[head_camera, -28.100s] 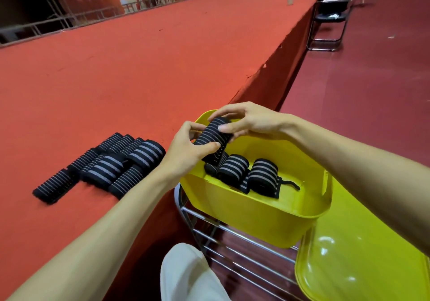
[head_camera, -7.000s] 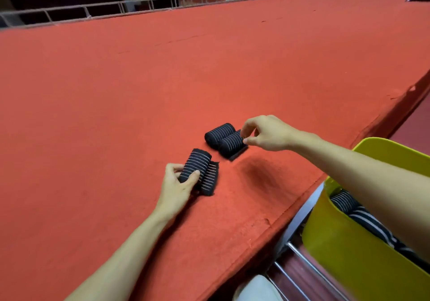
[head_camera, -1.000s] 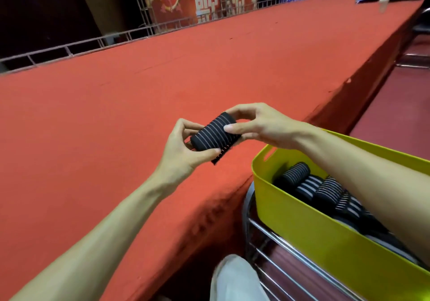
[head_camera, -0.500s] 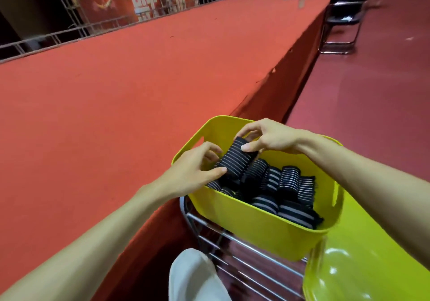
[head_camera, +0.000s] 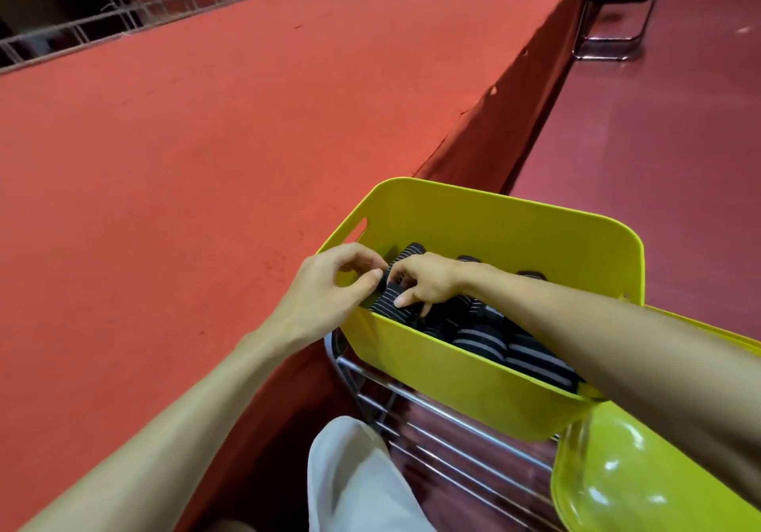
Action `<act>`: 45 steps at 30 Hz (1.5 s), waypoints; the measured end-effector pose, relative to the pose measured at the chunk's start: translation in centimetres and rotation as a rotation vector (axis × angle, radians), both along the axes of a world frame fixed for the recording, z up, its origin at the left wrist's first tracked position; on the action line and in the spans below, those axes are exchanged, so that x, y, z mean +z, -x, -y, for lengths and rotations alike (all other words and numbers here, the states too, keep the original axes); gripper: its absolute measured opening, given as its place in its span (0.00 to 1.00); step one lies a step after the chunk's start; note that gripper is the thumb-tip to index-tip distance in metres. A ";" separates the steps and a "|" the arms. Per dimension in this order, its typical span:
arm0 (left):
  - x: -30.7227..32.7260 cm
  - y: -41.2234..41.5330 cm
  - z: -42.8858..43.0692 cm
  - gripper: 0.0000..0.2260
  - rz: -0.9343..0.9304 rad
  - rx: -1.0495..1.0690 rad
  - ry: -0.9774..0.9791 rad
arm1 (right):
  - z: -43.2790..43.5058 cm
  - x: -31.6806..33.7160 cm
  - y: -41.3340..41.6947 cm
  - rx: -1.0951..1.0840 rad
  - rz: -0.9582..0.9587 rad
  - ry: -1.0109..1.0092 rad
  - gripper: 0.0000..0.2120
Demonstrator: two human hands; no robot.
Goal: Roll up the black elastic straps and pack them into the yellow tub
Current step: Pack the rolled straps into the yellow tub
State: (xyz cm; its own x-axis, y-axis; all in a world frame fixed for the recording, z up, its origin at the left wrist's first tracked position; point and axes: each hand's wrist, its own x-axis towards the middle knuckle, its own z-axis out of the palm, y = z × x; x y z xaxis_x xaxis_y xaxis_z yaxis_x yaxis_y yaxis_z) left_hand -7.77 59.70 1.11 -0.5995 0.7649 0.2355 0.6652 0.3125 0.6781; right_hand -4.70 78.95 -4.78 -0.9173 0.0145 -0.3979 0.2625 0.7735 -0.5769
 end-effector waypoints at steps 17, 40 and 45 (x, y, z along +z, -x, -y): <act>-0.5 -3.7 3.7 0.05 0.084 -0.017 -0.328 | 3.5 8.9 -7.5 -0.195 -0.438 -0.313 0.08; -10.4 -21.1 -0.9 0.05 0.639 -0.110 0.051 | 5.6 0.1 -35.8 -0.824 -0.455 -0.183 0.04; -13.4 -22.3 -4.0 0.09 0.601 0.034 0.329 | 3.7 -5.8 -36.6 -0.788 -0.238 -0.248 0.11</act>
State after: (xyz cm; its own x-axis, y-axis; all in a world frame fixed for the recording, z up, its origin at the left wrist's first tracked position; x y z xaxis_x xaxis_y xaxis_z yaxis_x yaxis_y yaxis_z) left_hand 14.55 63.70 -12.34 -0.5780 0.7182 -0.3874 0.1891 0.5798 0.7925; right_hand 31.87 75.22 -10.54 -0.6619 0.7432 -0.0976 0.6694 0.5275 -0.5231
